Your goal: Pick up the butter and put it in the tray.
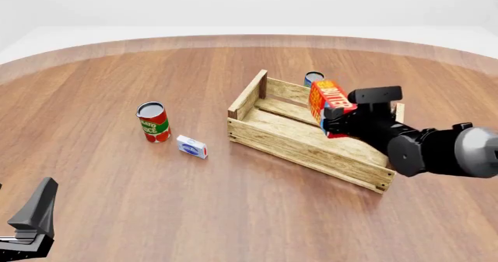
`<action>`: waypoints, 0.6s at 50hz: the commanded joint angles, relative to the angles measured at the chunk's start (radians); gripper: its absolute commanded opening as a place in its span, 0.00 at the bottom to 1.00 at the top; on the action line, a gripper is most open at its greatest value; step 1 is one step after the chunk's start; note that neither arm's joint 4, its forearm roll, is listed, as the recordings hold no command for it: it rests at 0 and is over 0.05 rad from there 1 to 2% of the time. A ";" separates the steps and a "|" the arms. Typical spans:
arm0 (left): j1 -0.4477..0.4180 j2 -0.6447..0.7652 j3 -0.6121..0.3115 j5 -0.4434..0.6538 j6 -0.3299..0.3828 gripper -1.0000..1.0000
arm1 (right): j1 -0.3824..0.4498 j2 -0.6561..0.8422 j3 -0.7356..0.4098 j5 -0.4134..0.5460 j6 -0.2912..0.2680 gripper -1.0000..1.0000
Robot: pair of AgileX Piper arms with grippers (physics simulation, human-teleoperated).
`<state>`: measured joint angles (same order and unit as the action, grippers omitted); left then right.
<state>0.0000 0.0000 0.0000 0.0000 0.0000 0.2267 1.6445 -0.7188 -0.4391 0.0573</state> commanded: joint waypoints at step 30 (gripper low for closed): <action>0.000 0.000 0.000 0.000 0.000 1.00 | -0.006 0.052 -0.028 -0.016 0.032 0.00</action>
<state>0.0000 0.0000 0.0000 0.0000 0.0000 0.2213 1.6970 -0.7299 -0.4487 0.0678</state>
